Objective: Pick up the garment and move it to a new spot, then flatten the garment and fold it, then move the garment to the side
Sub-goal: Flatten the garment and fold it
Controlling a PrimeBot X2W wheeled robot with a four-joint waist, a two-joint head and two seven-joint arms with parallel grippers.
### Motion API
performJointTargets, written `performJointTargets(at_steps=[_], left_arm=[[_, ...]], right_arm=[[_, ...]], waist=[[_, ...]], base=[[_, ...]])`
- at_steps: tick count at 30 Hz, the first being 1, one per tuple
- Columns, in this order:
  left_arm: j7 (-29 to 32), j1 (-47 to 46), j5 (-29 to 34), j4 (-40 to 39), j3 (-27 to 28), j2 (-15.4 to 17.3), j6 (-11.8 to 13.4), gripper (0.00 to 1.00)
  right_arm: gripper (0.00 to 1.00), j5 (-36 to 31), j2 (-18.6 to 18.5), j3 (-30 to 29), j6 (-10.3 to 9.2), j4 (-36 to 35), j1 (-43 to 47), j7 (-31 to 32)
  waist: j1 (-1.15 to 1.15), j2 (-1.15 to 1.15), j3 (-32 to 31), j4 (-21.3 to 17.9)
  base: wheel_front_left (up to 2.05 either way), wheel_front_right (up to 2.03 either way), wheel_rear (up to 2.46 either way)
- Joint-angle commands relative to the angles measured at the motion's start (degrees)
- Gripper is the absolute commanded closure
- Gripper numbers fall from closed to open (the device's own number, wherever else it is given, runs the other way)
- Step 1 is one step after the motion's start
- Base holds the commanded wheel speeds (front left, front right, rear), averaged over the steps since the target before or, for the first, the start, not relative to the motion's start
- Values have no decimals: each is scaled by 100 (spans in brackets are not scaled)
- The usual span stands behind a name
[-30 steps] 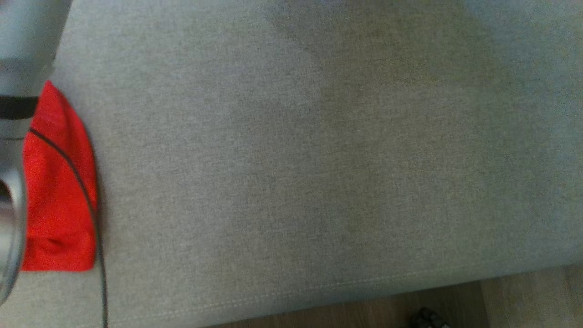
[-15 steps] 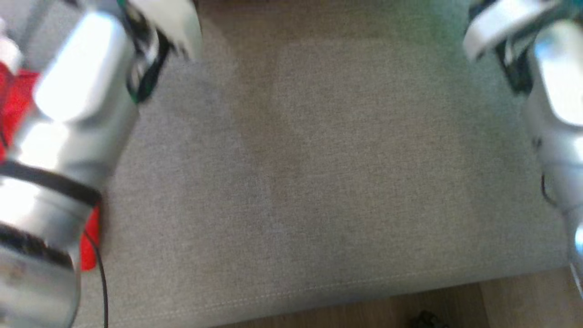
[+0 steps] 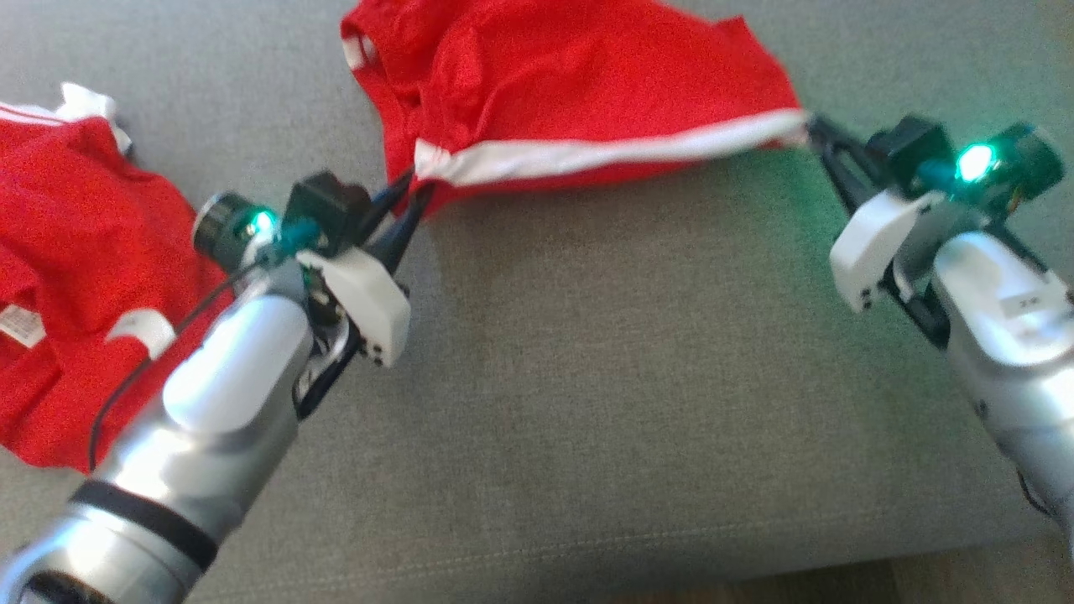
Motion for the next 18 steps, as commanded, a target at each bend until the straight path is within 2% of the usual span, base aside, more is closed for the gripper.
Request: performJointTargets(at_steps=[1, 9, 10, 11, 18], left_arm=[[-69, -33, 16, -169, 194, 208, 54, 100], [-69, 537, 50, -349, 69, 193, 82, 100], [-69, 596, 59, -388, 54, 192, 93, 100], [-69, 596, 59, -388, 54, 192, 93, 100], [-69, 1067, 58, -672, -113, 201, 95, 100]], right_arm=[[100, 289, -213, 270, 20, -237, 148, 175], [100, 1861, -1285, 1671, 20, -1381, 458, 1421], [100, 2048, -1446, 1788, 20, -1549, 481, 1558], [100, 2048, -1446, 1788, 20, -1549, 481, 1558], [100, 2965, -2413, 2345, 20, -2477, 664, 2239]], waist=[[0, 0, -226, 21], [0, 0, -594, 23], [0, 0, -634, 29], [0, 0, -634, 29], [0, 0, -997, 78]], base=[[0, 0, 0], [0, 0, 0], [0, 0, 0], [0, 0, 0], [0, 0, 0]])
